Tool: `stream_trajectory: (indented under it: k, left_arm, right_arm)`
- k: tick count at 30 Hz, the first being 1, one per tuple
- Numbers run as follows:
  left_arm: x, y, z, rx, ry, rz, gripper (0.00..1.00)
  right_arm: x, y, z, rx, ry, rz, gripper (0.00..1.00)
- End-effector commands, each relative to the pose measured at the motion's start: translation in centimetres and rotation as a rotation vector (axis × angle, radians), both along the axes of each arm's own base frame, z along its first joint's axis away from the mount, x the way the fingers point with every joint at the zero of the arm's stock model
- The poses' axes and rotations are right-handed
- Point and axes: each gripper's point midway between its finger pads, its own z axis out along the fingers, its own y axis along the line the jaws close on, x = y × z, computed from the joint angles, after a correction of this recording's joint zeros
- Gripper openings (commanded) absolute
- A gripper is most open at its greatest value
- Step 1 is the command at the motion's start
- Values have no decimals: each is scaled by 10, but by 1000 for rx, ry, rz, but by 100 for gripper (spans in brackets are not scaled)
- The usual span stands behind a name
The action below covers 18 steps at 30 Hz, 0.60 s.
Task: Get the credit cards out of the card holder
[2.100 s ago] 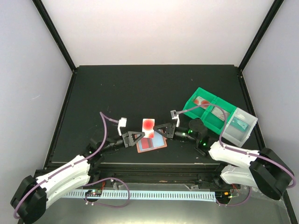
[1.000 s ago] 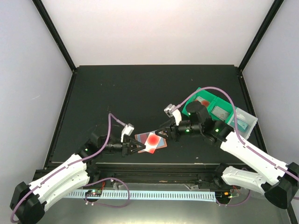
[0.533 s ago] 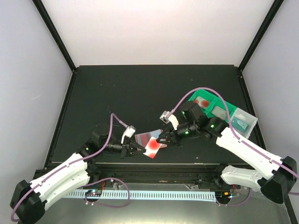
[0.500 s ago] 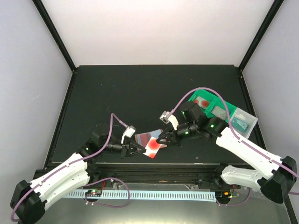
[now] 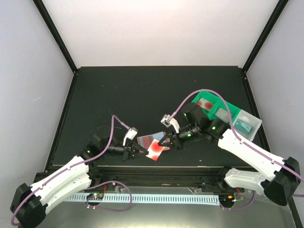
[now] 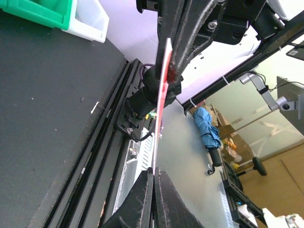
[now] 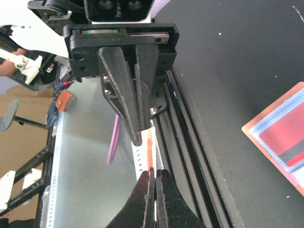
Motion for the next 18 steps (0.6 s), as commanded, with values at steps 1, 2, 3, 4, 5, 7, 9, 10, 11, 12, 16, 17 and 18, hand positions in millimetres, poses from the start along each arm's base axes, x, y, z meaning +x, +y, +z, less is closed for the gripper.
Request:
stream_trajectory:
  k: [1,2,3,4,5,7,9,10,11,12,16,17,18]
  left_arm:
    - [1,0,11,-22,-32,5,12]
    - [6,0,10,-9,-33,38,25]
    - [10,1,11,2,-32,63,45]
    - [12,2,13,8,-35,85,58]
    - [14,3,14,16,-34,106,67]
    - [19,6,22,14,-48,151,79]
    - [25,11,29,14,-64,211,85]
    - [29,14,31,16,-75,251,89]
    - [33,18,32,24,-82,292,96]
    - [38,22,31,37,-87,335,99]
    - [57,36,27,72,-87,486,99]
    - [61,38,26,76,-80,516,99]
    - [64,40,24,80,-75,536,99]
  right_arm:
    - [-5,2,19,94,-30,15,1]
    - [-4,1,21,101,-38,3,1]
    - [-2,0,22,106,-42,-17,1]
    - [-1,-1,24,111,-46,-33,1]
    - [0,-3,25,111,-52,-50,1]
    - [3,-6,27,110,-62,-92,1]
    - [9,-10,29,110,-74,-146,1]
    - [13,-13,26,101,-79,-184,1]
    - [18,-16,25,92,-87,-223,1]
    - [24,-19,23,81,-96,-266,1]
    - [57,-38,26,57,-137,-495,1]
    - [64,-43,29,61,-143,-546,1]
    - [72,-49,34,68,-152,-593,1]
